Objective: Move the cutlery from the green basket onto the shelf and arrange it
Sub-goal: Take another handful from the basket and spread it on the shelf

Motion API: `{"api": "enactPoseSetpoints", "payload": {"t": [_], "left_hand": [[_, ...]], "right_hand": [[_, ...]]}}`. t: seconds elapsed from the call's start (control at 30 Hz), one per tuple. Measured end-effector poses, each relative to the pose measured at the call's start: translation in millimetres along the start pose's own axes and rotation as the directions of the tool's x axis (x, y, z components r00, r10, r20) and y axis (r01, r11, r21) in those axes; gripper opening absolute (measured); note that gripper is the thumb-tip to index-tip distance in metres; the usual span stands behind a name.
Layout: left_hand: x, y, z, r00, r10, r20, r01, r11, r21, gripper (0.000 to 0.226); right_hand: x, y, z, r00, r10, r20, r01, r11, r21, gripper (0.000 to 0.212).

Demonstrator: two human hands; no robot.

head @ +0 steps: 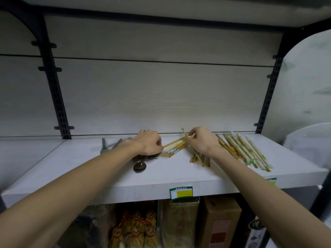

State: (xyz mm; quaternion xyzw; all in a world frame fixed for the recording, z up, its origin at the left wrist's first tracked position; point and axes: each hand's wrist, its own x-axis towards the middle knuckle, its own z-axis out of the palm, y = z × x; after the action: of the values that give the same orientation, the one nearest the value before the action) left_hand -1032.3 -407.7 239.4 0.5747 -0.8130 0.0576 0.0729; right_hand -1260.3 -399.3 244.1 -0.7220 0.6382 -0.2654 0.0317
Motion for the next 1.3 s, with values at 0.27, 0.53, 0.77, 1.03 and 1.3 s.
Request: {"api": "enactPoseSetpoints", "payload": {"t": [0.27,0.53,0.77,1.03,1.3], "left_hand": [[-3.1,30.0,-1.1,0.984,0.103,0.148,-0.038,0.921,-0.388,0.027],[-9.7,12.8,3.9,0.992,0.029,0.119,-0.008,0.985,-0.173,0.031],[-5.6,31.7,12.4,0.997,-0.074,0.035,0.075,0.997,-0.034,0.02],[-15.9,39.0,15.6,0.994,-0.11,0.003,0.11,0.992,0.064,0.032],[-78.7,7.0,-8.8,0.882,-0.119,-0.456,0.144,0.989,0.019,0.027]], "right_hand": [[-1.7,3.9,10.6,0.989,-0.145,0.014,0.146,0.986,-0.081,0.048],[-14.4,7.3,23.6,0.946,-0.214,0.244,0.242,0.966,-0.089,0.039],[-13.2,35.4,5.3,0.944,-0.196,0.265,0.233,0.965,-0.118,0.044],[-10.2,48.2,-2.7,0.916,-0.219,0.337,0.298,0.933,-0.203,0.022],[-33.2,-11.0,-9.9,0.947,-0.281,0.154,0.313,0.915,-0.255,0.051]]}}
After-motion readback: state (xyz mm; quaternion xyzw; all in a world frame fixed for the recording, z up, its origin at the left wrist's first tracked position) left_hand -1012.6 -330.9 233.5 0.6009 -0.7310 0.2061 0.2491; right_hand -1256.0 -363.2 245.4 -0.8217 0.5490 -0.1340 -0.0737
